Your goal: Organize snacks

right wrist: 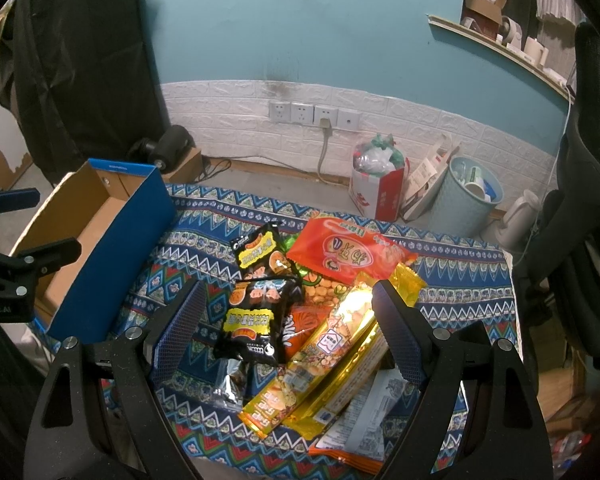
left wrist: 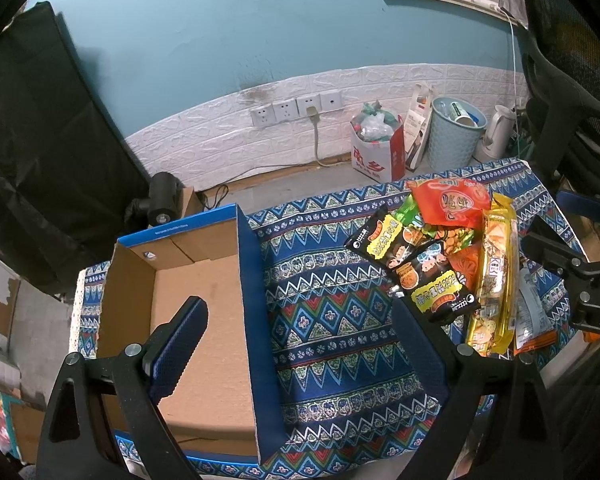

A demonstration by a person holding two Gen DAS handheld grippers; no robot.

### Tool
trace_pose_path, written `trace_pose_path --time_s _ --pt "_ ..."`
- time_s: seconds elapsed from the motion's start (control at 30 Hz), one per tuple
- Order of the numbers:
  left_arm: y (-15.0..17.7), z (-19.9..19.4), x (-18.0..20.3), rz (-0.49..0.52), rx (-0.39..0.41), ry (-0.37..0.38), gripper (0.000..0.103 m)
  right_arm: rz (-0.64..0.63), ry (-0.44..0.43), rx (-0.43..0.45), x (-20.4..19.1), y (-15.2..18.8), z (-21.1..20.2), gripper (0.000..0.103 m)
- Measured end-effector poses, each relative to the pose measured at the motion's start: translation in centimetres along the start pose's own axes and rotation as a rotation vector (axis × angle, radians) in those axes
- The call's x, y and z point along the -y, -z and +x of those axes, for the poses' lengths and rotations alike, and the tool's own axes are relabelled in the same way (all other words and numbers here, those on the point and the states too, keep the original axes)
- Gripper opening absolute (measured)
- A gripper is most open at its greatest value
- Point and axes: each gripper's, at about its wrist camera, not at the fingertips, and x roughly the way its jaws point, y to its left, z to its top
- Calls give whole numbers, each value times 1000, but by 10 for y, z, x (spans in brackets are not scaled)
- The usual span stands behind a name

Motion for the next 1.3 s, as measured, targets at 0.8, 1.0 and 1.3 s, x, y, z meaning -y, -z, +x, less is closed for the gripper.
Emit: trace_pose_path --time_s 0.8,1.0,1.3 --pt "4 4 5 5 -12 9 94 -2 2 -9 1 1 0 84" --pt "4 6 5 9 -21 11 94 -1 2 -10 0 -1 1 84" --pt "1 7 4 13 -27 15 94 -1 3 -11 1 -1 0 83"
